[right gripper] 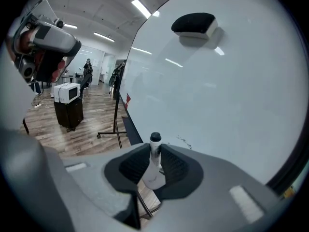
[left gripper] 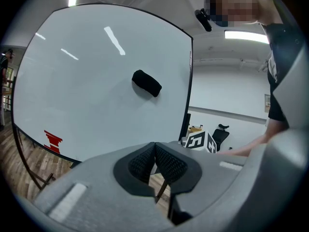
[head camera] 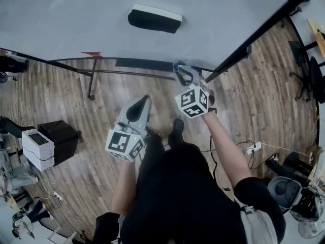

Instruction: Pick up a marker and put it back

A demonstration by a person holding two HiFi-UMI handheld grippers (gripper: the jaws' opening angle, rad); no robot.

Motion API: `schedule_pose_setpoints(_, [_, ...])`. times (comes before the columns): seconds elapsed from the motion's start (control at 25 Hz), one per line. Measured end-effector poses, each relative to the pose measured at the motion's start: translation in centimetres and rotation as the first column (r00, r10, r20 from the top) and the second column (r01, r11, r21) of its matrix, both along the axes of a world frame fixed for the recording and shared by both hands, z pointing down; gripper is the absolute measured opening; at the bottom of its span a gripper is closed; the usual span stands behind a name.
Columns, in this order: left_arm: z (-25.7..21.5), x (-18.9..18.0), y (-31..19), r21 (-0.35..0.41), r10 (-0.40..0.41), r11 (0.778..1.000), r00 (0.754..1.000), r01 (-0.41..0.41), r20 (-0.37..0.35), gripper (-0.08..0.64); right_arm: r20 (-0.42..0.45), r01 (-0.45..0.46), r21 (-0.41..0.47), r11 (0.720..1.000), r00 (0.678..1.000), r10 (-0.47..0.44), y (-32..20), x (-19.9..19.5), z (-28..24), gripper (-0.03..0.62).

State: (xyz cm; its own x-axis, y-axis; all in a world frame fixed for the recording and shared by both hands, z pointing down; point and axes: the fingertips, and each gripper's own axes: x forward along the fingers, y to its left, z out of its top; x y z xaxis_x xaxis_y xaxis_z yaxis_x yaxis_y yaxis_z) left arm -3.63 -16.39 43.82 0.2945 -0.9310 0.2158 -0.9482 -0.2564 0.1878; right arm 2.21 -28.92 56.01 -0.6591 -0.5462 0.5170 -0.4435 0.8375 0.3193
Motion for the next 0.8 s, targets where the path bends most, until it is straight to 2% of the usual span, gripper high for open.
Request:
schedule_pose_setpoints(0.52, [0.5,1.1,0.4,-0.016,0.015,1.0,1.0,-0.015,0.002,0.011,0.13,0.004,0.002,1.0,0.992,-0.004,0.5,1.0,-3.6,0.064])
schedule_pose_setpoints(0.8, [0.8,1.4,0.8,-0.023,0.023,0.999,1.0,-0.023,0.0,0.011,0.197,-0.004,0.035,0.999,0.98,-0.003,0.5,1.2,-5.9,0.064])
